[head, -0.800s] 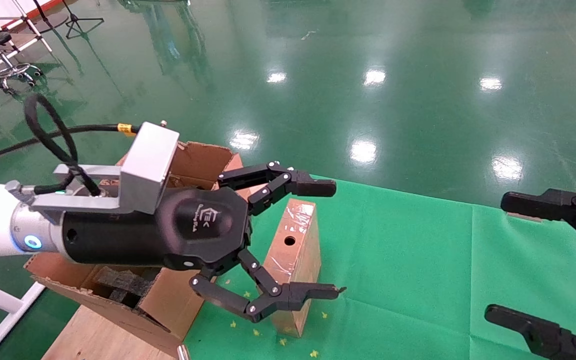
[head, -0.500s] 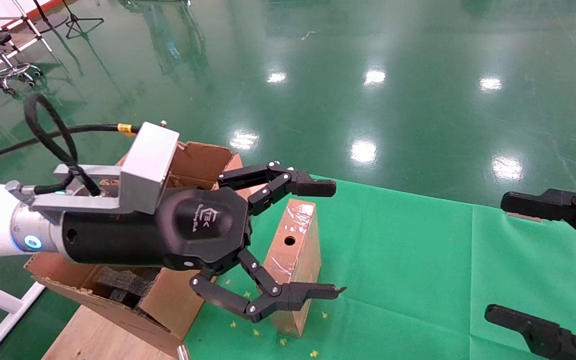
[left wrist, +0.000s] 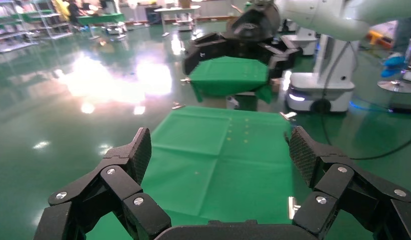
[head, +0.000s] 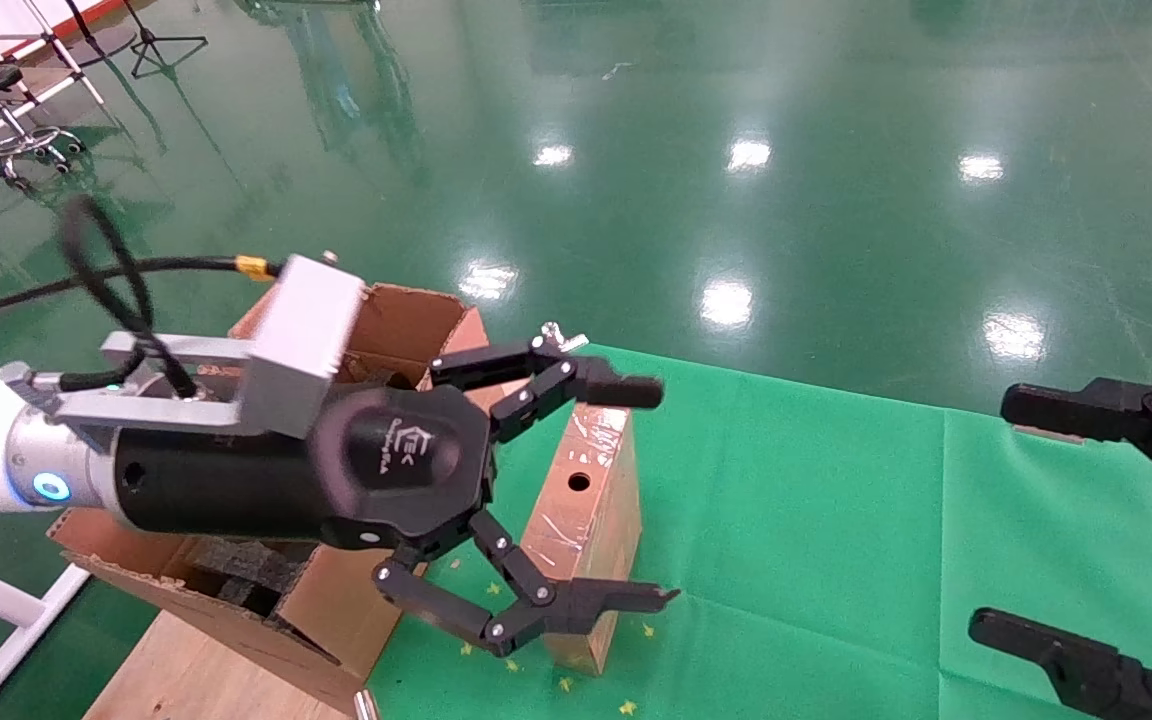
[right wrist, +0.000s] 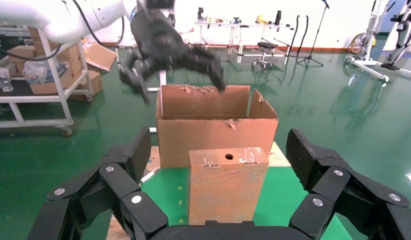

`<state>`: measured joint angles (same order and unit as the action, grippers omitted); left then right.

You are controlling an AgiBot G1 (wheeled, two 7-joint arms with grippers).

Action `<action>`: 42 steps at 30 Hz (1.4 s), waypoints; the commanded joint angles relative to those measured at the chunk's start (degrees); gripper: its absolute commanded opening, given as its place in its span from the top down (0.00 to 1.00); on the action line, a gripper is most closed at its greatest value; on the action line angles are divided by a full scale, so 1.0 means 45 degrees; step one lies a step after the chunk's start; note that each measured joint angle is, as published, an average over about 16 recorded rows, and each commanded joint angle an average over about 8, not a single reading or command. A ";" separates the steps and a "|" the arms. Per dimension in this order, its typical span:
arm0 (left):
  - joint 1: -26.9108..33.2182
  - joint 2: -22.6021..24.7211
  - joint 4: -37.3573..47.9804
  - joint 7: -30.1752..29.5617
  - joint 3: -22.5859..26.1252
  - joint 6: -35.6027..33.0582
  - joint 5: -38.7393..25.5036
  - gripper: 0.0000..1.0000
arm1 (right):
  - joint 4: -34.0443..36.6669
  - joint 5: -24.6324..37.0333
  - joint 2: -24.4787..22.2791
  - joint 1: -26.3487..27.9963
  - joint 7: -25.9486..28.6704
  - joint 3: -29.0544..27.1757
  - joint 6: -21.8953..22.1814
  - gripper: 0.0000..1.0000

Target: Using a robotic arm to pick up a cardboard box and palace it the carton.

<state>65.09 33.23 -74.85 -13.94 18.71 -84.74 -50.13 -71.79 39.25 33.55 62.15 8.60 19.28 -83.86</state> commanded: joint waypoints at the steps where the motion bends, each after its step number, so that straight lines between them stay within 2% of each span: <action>1: 0.0106 -0.0259 -0.0148 -0.0110 0.0149 0.0094 -0.0562 0.00 | 0.0000 0.0000 0.0000 0.0000 0.0000 0.0000 0.0000 1.00; 6: 0.1610 -0.0188 -0.0454 -0.1415 0.0998 0.0176 -0.2738 0.00 | 0.0001 0.0000 0.0000 0.0000 0.0000 0.0001 0.0001 1.00; 15: 0.2870 0.0292 -0.0396 -0.1921 0.1422 0.0032 -0.3671 0.00 | 0.0006 0.0001 -0.0002 -0.0001 -0.0001 -0.0001 0.0005 1.00; 20: 0.3971 0.0480 -0.0399 -0.2815 0.1892 -0.0054 -0.5059 0.00 | 0.0008 0.0001 -0.0003 0.0000 -0.0002 -0.0001 0.0006 1.00; 24: 0.5426 0.1181 -0.0395 -0.4923 0.2743 -0.0337 -0.6879 0.00 | 0.0008 0.0001 -0.0003 0.0000 -0.0002 -0.0001 0.0006 1.00; 32: 0.7969 0.3045 0.0424 -1.0578 0.4859 -0.1204 -0.9925 0.00 | 0.0008 0.0000 -0.0003 0.0000 -0.0003 0.0000 0.0006 1.00; 37: 0.9043 0.3962 0.1429 -1.3178 0.6449 -0.1400 -1.0634 0.00 | 0.0008 0.0000 -0.0004 0.0000 -0.0003 0.0001 0.0007 1.00; 42: 0.9816 0.4794 0.2422 -1.4864 0.8195 -0.1431 -1.0521 0.00 | 0.0008 -0.0001 -0.0004 0.0000 -0.0003 0.0001 0.0007 1.00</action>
<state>108.78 54.52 -63.95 -80.01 54.93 -91.08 -97.06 -71.76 39.25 33.53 62.15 8.58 19.29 -83.83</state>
